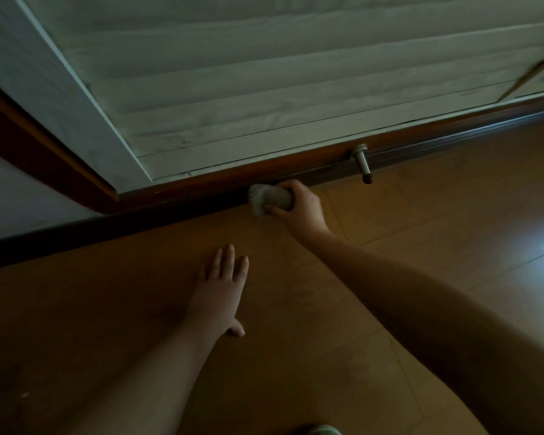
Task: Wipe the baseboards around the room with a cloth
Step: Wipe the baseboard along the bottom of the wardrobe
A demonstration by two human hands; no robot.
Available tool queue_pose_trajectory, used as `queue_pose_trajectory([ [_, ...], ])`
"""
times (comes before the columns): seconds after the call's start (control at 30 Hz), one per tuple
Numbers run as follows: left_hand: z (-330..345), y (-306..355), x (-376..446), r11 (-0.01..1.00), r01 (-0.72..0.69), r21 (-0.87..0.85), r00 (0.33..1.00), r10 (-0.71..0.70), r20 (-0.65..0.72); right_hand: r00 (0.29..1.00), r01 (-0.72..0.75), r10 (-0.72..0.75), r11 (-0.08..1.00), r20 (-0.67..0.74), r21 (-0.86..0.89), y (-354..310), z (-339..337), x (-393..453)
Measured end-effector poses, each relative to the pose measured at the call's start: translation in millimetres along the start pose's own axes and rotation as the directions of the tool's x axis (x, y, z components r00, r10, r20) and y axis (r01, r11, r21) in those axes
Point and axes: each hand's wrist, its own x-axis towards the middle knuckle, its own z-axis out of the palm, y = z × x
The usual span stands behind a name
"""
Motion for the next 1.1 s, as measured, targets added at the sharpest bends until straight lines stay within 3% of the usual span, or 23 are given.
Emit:
queue_pose_trajectory([
  [0.17, 0.5, -1.8, -1.3, 1.0, -0.01, -0.022, 1.0, 0.01, 0.0, 0.952, -0.228, 0.259, 0.956, -0.162, 0.186, 37.6, -40.9, -1.1],
  [0.3, -1.2, -0.7, -1.9, 1.0, -0.011, -0.029, 1.0, 0.011, 0.003, 0.896, -0.289, 0.352, 0.925, -0.272, 0.246, 53.1, -55.4, 2.4],
  [0.43, -1.8, -0.6, -2.1, 0.999, -0.008, -0.041, 1.0, 0.008, 0.005, 0.675, -0.409, 0.645, 0.732, -0.358, 0.546, 49.9, -50.0, 3.2],
  [0.47, -2.3, -0.1, -2.6, 0.999, -0.007, -0.041, 1.0, 0.007, 0.004, 0.656, -0.424, 0.668, 0.712, -0.353, 0.56, 44.3, -45.2, 0.8],
  [0.57, -4.3, 1.0, -3.5, 1.0, -0.006, -0.02, 1.0, 0.005, -0.004, 0.77, -0.387, 0.578, 0.761, -0.272, 0.52, 20.2, -27.0, -14.2],
  [0.67, -6.3, 1.8, -4.3, 1.0, -0.001, -0.029, 1.0, 0.001, 0.004, 0.924, -0.254, 0.335, 0.899, -0.185, 0.358, -10.8, -7.8, -24.5],
  [0.73, -7.2, 2.2, -4.8, 1.0, 0.008, -0.021, 1.0, -0.008, 0.009, 0.983, -0.12, 0.147, 0.968, -0.108, 0.22, -29.5, 8.7, -26.9],
  [0.83, -7.4, 3.4, -4.7, 1.0, 0.026, -0.015, 0.999, -0.026, 0.022, 1.0, 0.0, 0.0, 0.993, -0.004, 0.115, -46.7, 30.8, -24.6],
  [1.1, -4.9, 1.1, -2.0, 1.0, 0.019, -0.022, 0.999, -0.018, 0.026, 0.986, -0.094, 0.101, 0.994, -0.131, 0.059, -11.2, -16.5, 1.8],
])
